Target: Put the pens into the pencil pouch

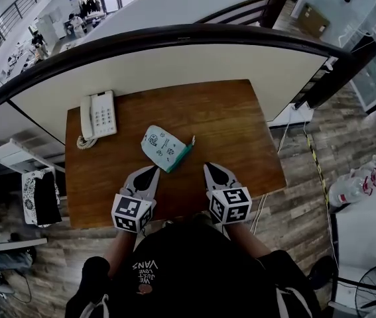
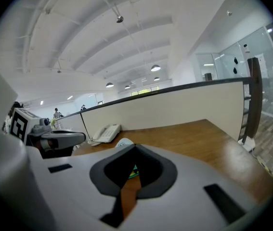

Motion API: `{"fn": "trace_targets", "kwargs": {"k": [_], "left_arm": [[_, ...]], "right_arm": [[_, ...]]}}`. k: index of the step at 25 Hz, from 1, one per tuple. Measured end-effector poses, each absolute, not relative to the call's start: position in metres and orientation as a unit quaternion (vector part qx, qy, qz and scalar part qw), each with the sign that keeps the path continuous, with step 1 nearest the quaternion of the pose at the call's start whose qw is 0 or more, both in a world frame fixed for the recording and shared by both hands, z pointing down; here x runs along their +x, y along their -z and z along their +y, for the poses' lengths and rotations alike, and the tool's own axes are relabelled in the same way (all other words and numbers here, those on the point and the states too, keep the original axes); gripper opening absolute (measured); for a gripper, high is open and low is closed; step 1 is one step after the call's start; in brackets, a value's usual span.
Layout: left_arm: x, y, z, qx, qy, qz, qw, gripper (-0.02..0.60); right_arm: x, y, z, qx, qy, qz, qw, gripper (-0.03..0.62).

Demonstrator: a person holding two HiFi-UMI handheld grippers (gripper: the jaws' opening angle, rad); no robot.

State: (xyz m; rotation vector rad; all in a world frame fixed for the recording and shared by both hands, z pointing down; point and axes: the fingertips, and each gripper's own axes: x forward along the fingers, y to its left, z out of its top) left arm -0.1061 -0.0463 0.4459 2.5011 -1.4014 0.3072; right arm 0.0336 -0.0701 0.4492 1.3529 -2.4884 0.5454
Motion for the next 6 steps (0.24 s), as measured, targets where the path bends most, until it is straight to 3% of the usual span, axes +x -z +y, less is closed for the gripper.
{"fn": "trace_targets", "kwargs": {"k": [6], "left_arm": [[-0.1025,-0.4507,-0.0499,0.861,-0.11,-0.479,0.132,0.011]], "right_arm": [[0.0362,-0.4524,-0.0733,0.464,-0.195,-0.855,0.128,0.012]]}}
